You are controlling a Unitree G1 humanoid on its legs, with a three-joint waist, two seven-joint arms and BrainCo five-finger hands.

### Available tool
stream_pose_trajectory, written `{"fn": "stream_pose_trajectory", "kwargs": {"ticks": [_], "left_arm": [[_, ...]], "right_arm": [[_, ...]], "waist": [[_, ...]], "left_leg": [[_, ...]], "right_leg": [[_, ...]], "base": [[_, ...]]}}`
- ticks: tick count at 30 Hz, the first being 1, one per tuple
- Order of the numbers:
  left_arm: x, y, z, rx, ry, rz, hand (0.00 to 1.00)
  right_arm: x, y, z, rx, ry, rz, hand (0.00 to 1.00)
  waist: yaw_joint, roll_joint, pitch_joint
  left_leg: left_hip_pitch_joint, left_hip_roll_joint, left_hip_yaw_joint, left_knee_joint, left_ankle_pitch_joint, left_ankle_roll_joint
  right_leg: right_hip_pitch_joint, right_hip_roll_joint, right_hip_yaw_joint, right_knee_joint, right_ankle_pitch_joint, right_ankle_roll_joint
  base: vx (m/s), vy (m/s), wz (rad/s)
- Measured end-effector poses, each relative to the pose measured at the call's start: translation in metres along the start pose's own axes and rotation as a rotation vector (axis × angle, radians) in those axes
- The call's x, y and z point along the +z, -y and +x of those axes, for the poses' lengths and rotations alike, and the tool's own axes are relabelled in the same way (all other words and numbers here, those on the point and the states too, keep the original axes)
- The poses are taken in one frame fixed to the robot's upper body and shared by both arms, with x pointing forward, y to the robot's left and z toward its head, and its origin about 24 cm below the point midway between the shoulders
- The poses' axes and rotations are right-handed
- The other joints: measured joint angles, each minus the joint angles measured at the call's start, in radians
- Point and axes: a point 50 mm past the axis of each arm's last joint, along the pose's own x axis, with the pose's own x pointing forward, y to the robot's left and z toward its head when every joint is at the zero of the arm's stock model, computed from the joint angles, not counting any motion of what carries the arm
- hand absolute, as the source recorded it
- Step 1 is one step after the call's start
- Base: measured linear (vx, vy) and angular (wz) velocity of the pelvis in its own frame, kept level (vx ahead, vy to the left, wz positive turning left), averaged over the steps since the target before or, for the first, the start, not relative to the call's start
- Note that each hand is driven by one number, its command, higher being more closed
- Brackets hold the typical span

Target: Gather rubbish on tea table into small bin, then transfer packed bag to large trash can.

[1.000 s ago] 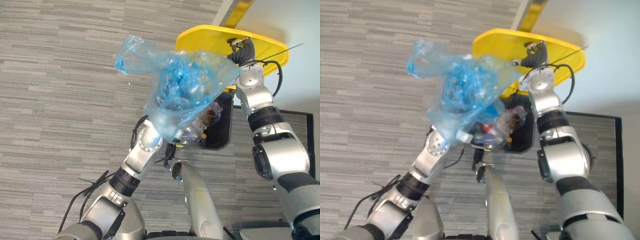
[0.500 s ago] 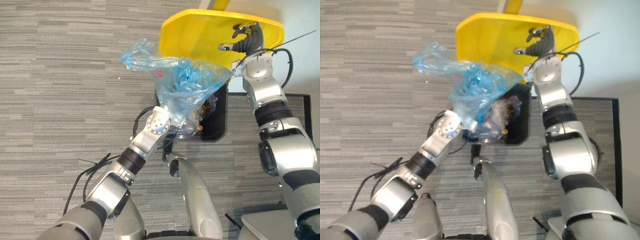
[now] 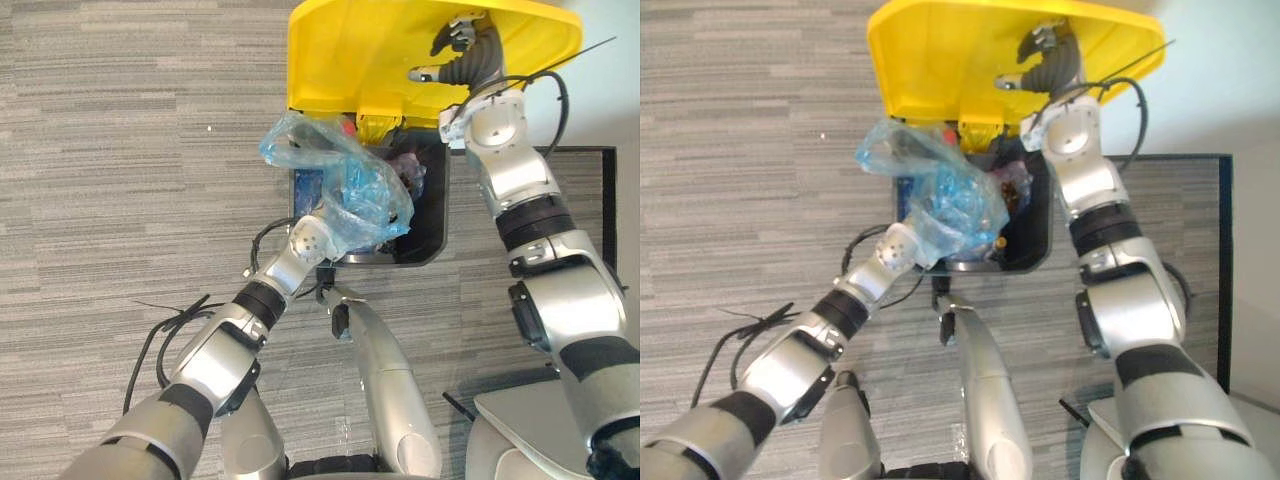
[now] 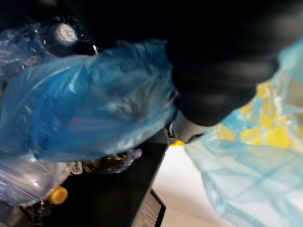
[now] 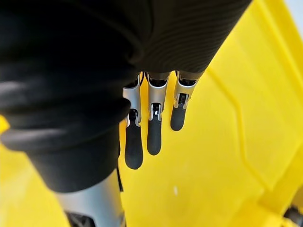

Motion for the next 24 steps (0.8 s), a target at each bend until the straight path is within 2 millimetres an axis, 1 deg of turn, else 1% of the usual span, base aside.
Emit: {"fn": "stream_pose_trajectory", "kwargs": {"ticks": [1, 3, 8, 10, 11, 12, 15, 18, 21, 23, 24], "left_arm": [[-0.002, 0.000, 0.000, 0.000, -0.014, 0.009, 0.00], [-0.003, 0.000, 0.001, -0.004, -0.025, 0.038, 0.00], [0.005, 0.000, 0.005, -0.017, 0.005, 0.128, 0.00], [0.007, 0.002, 0.006, -0.048, 0.019, 0.206, 0.00], [0.007, 0.002, 0.006, -0.050, 0.019, 0.212, 0.00], [0.007, 0.003, 0.005, -0.061, 0.021, 0.236, 0.00], [0.005, 0.001, 0.005, -0.060, 0.018, 0.262, 0.00], [0.005, -0.008, 0.003, -0.036, 0.025, 0.263, 0.00], [0.001, -0.014, -0.007, -0.012, 0.045, 0.229, 0.00], [-0.009, -0.018, -0.018, 0.015, 0.031, 0.153, 0.00], [-0.019, -0.021, -0.026, 0.029, 0.010, 0.117, 0.00]], "right_arm": [[0.001, -0.008, -0.001, 0.023, 0.002, 0.002, 0.00], [0.001, -0.014, -0.002, 0.040, 0.001, 0.008, 0.00], [-0.002, -0.016, -0.004, 0.049, 0.002, -0.023, 0.00], [-0.008, -0.018, -0.007, 0.062, -0.009, -0.033, 0.00], [-0.009, -0.018, -0.007, 0.065, -0.012, -0.034, 0.00], [-0.013, -0.019, -0.009, 0.076, -0.023, -0.036, 0.00], [-0.025, -0.022, -0.015, 0.091, -0.050, -0.064, 0.00], [-0.035, -0.021, -0.020, 0.100, -0.073, -0.086, 0.00], [-0.053, -0.018, -0.029, 0.107, -0.118, -0.111, 0.00], [-0.067, -0.017, -0.039, 0.119, -0.148, -0.137, 0.00], [-0.075, -0.017, -0.045, 0.124, -0.165, -0.131, 0.00]], "waist": [[-0.001, -0.001, 0.000], [-0.007, -0.001, 0.000], [-0.009, -0.002, 0.000], [-0.010, -0.004, -0.002], [-0.011, -0.004, -0.002], [-0.017, -0.005, -0.002], [-0.017, -0.008, -0.004], [-0.017, -0.009, -0.004], [-0.016, -0.009, -0.005], [-0.014, -0.009, -0.005], [-0.013, -0.009, -0.005]], "left_leg": [[-0.001, 0.002, 0.005, -0.001, 0.000, 0.000], [0.001, 0.003, 0.007, 0.000, -0.001, -0.001], [0.002, 0.002, 0.008, 0.016, -0.011, -0.001], [0.004, 0.003, 0.005, 0.022, -0.011, -0.001], [0.004, 0.003, 0.004, 0.024, -0.011, -0.001], [0.005, 0.003, 0.000, 0.028, -0.011, -0.001], [0.018, -0.002, -0.010, 0.029, -0.013, 0.000], [0.035, -0.012, -0.018, 0.028, -0.013, 0.001], [0.050, -0.023, -0.037, 0.027, -0.012, 0.002], [0.071, -0.033, -0.044, 0.023, -0.011, 0.004], [0.079, -0.034, -0.044, 0.019, -0.010, 0.005]], "right_leg": [[-0.006, 0.002, 0.000, 0.004, -0.001, 0.001], [-0.008, 0.002, 0.000, 0.010, -0.004, 0.005], [-0.004, -0.001, 0.002, 0.018, -0.009, 0.012], [0.005, -0.003, -0.002, 0.017, -0.010, 0.014], [0.008, -0.005, -0.004, 0.017, -0.010, 0.014], [0.014, -0.011, -0.008, 0.019, -0.012, 0.017], [0.037, -0.020, -0.013, 0.018, -0.012, 0.017], [0.062, -0.033, -0.014, 0.021, -0.015, 0.021], [0.087, -0.050, -0.022, 0.027, -0.021, 0.029], [0.108, -0.064, -0.024, 0.039, -0.029, 0.032], [0.125, -0.068, -0.024, 0.038, -0.030, 0.034]], "base": [[0.02, 0.002, -0.06], [0.01, 0.003, -0.02], [-0.01, 0.020, 0.00], [-0.01, 0.029, 0.06], [-0.01, 0.034, 0.11], [-0.01, 0.032, 0.12], [-0.02, 0.049, 0.12], [-0.03, 0.057, 0.12], [-0.02, 0.055, 0.18], [-0.02, 0.056, 0.17], [-0.03, 0.066, 0.10]]}}
